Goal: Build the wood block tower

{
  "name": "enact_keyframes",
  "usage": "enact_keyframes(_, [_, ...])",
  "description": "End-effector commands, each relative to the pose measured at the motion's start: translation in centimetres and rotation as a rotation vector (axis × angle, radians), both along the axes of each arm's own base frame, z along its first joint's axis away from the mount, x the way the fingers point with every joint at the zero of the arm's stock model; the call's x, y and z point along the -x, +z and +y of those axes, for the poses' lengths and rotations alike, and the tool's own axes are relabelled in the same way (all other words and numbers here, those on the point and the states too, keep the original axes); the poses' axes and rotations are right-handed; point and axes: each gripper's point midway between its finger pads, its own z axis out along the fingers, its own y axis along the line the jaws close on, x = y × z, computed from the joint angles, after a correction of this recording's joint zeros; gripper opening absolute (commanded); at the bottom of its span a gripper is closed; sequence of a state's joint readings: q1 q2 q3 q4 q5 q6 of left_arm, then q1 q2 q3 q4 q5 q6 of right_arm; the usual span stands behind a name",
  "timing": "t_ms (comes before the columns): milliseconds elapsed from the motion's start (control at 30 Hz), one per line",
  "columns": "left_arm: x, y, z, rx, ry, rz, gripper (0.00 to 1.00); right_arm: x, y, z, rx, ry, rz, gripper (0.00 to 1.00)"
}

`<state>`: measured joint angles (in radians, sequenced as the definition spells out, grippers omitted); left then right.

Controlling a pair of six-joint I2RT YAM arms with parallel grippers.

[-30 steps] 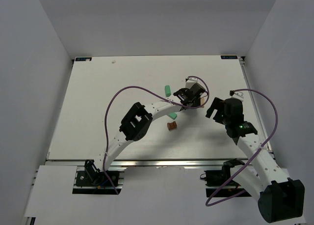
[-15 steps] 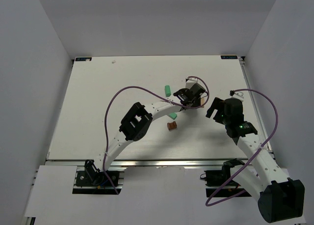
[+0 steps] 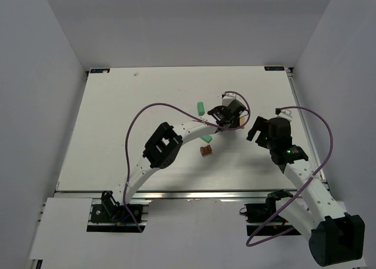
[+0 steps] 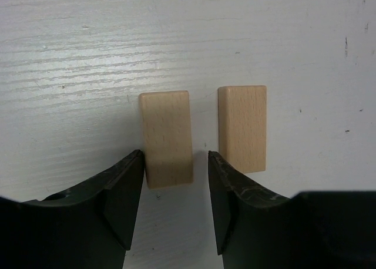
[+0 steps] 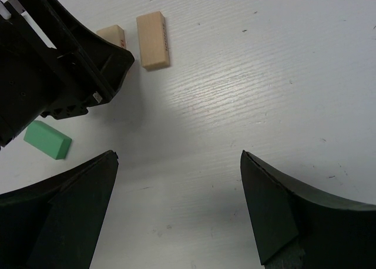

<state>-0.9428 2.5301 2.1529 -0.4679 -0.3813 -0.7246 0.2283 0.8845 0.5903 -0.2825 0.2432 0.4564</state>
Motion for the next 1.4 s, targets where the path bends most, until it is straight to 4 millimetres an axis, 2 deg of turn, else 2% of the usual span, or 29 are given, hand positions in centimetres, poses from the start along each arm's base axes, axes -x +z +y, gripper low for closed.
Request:
enact_keyframes(0, [0.4, 2.3, -0.3, 0.030, 0.003, -0.012, 0.57, -0.4, 0.3, -0.5, 0.008, -0.026, -0.021, 0.89])
enact_keyframes(167, [0.3, 2.5, 0.1, 0.011, 0.009, -0.025, 0.58, -0.3, 0.2, -0.6, 0.012, -0.024, -0.016, 0.89])
enact_keyframes(333, [0.1, 3.4, 0.7, -0.014, 0.010, -0.049, 0.68, -0.3, 0.3, -0.5, 0.011, -0.024, -0.019, 0.89])
enact_keyframes(467, [-0.2, 8.1, 0.9, -0.006, -0.035, -0.118, 0.83, -0.5, 0.6, -0.2, -0.002, -0.013, -0.031, 0.89])
enact_keyframes(500, [-0.3, 11.3, 0.9, 0.028, -0.037, -0.165, 0.96, -0.5, 0.8, 0.0, -0.005, 0.002, -0.038, 0.89])
enact_keyframes(567, [-0.5, 14.3, 1.5, 0.028, -0.051, -0.218, 0.98, -0.6, 1.4, 0.8, -0.014, 0.062, -0.060, 0.89])
enact_keyframes(600, [-0.4, 17.0, 2.1, 0.043, -0.042, -0.255, 0.98, -0.6, 1.8, 1.2, -0.015, 0.091, -0.075, 0.89])
enact_keyframes(700, [-0.4, 19.5, 4.0, 0.010, -0.027, -0.289, 0.98, -0.6, 3.1, 2.6, -0.022, 0.202, -0.143, 0.89])
enact_keyframes(767, [-0.2, 20.9, 6.3, 0.000, 0.002, -0.291, 0.98, -0.5, 3.6, 3.6, -0.045, 0.260, -0.169, 0.89])
enact_keyframes(800, [-0.2, 23.1, 8.0, 0.028, 0.027, -0.311, 0.98, -0.6, 4.3, 4.5, -0.047, 0.324, -0.201, 0.89])
enact_keyframes(833, [0.2, 21.1, 9.6, -0.012, 0.035, -0.279, 0.98, -0.6, 4.5, 5.0, -0.053, 0.359, -0.210, 0.89])
enact_keyframes(867, [-0.4, 21.6, 11.3, 0.006, 0.066, -0.294, 0.98, -0.4, 5.3, 6.3, -0.076, 0.433, -0.227, 0.89])
enact_keyframes(900, [-0.3, 21.5, 12.6, 0.008, 0.079, -0.296, 0.98, -0.5, 5.2, 7.0, -0.062, 0.492, -0.229, 0.89])
enact_keyframes(933, [0.3, 24.0, 14.6, 0.065, 0.099, -0.318, 0.98, -0.5, 5.4, 7.9, -0.068, 0.533, -0.227, 0.89])
enact_keyframes(967, [0.1, 21.2, 17.4, 0.036, 0.130, -0.282, 0.98, -0.8, 5.5, 8.9, -0.069, 0.576, -0.220, 0.89])
enact_keyframes(1000, [0.4, 20.8, 18.9, 0.042, 0.143, -0.274, 0.98, -0.9, 5.3, 9.6, -0.032, 0.621, -0.220, 0.89])
enact_keyframes(1033, [0.8, 20.3, 20.5, 0.045, 0.161, -0.268, 0.98, -0.4, 5.2, 11.4, -0.009, 0.690, -0.210, 0.89])
enact_keyframes(1067, [1.8, 19.0, 23.8, 0.024, 0.209, -0.263, 0.98, -1.1, 3.8, 11.9, 0.042, 0.694, -0.162, 0.89])
enact_keyframes(1100, [2.3, 18.4, 25.5, 0.014, 0.236, -0.260, 0.98, -1.5, 4.4, 12.9, 0.103, 0.744, -0.172, 0.89])
enact_keyframes(1133, [2.9, 17.6, 27.1, 0.012, 0.274, -0.250, 0.98, -1.2, 4.0, 14.5, 0.146, 0.802, -0.158, 0.89])
enact_keyframes(1167, [4.2, 16.2, 29.8, -0.005, 0.316, -0.231, 0.98, -1.7, 2.2, 15.5, 0.168, 0.831, -0.096, 0.89])
enact_keyframes(1200, [4.9, 15.5, 30.9, -0.004, 0.333, -0.221, 0.98, -2.6, 3.1, 16.4, 0.201, 0.864, -0.110, 0.89])
enact_keyframes(1233, [5.5, 14.9, 31.9, 0.001, 0.353, -0.215, 0.98, -3.1, 2.4, 16.9, 0.237, 0.895, -0.088, 0.89])
enact_keyframes(1267, [6.6, 13.8, 33.7, -0.003, 0.378, -0.207, 0.98, -3.7, 0.3, 17.3, 0.260, 0.912, -0.022, 0.89])
enact_keyframes(1300, [7.1, 13.3, 34.6, -0.001, 0.394, -0.199, 0.98, -4.8, 0.9, 17.9, 0.273, 0.914, -0.033, 0.89])
enact_keyframes(1333, [7.3, 12.8, 35.9, 0.001, 0.424, -0.191, 0.98, -4.9, -1.0, 18.2, 0.294, 0.957, 0.016, 0.89])
enact_keyframes(1367, [8.0, 12.1, 36.9, -0.002, 0.437, -0.182, 0.98, -5.0, -1.3, 18.8, 0.296, 0.987, 0.016, 0.89])
